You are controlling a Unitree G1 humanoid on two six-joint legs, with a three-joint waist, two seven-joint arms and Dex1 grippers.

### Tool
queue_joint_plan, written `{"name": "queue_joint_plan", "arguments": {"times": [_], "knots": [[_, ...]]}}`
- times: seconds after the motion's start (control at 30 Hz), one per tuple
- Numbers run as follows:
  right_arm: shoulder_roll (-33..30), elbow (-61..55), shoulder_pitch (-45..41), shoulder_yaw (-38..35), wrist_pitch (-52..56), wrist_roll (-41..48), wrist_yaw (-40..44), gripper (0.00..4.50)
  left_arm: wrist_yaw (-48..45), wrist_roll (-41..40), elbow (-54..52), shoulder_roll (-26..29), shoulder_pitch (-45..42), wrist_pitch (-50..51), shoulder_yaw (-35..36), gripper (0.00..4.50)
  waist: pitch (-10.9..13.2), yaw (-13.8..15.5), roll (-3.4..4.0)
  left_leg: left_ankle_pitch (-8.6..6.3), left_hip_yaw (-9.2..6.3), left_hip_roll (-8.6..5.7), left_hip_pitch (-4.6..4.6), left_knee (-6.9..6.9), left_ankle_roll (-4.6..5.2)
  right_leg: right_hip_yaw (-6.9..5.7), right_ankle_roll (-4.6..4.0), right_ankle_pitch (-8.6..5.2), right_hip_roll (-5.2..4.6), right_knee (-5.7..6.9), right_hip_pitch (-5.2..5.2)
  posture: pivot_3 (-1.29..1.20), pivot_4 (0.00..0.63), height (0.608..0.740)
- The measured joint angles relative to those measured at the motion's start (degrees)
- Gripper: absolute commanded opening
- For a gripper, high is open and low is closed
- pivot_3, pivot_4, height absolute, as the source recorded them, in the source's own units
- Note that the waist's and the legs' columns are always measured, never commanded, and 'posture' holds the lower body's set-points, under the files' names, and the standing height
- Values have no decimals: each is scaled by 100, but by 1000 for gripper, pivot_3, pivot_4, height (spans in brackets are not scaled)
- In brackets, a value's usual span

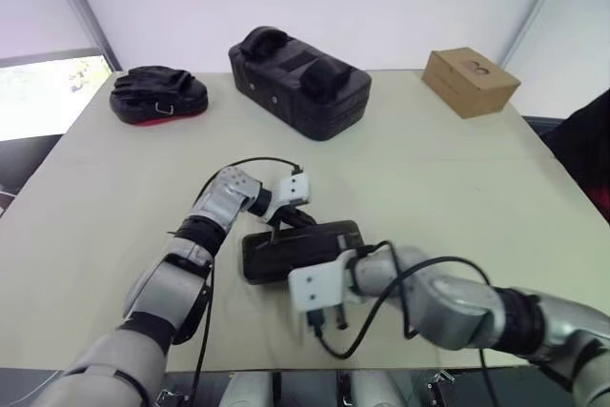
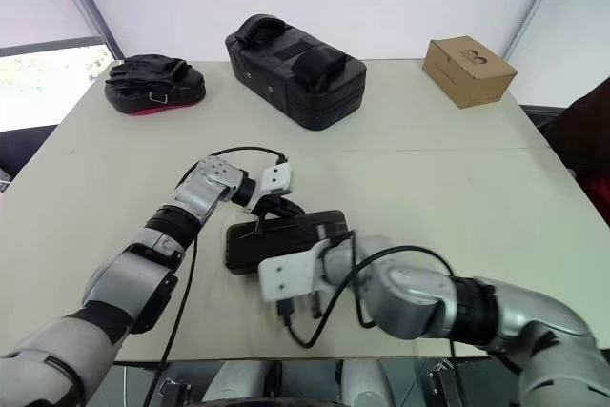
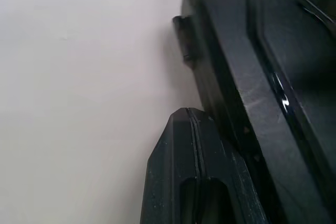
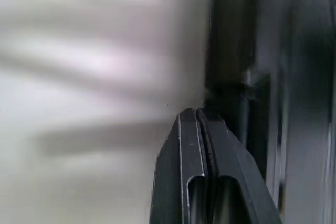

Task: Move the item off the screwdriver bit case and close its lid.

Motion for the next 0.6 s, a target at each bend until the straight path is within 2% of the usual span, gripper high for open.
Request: {"name": "queue_joint_plan", "arguments": {"times": [0.2,0.33,0.47,0.53,0.6], "knots": [[-423,-269,346,-1068,386,276,232,62,246,3,628,-26,-314,-338,24,0,-7,-12,11,0,4,3,-3,-7,0,-2,4,1,-1,-10,11,0,150,740],[-428,-460,588,-1441,455,454,335,62,282,1,822,-51,-349,-467,131,0,-18,-13,28,-1,4,6,-2,-10,-1,-4,6,1,0,-11,11,0,150,740],[-433,-891,1006,-1982,702,1023,652,62,474,0,943,-77,-391,-609,215,0,-20,-1,31,-1,2,6,-2,-11,-1,-7,10,2,0,-17,14,0,150,740],[-446,-1111,1317,-2640,882,1547,981,62,726,0,1021,-42,-459,-688,270,0,-14,-6,23,-1,1,8,-6,-12,-1,-8,14,4,0,-20,13,0,150,740],[-419,-1222,1563,-3915,1162,2330,1479,62,995,-8,1115,130,-521,-763,414,0,1,-41,9,-1,5,13,-11,-15,-2,-7,33,15,3,-22,6,0,150,740]]}}
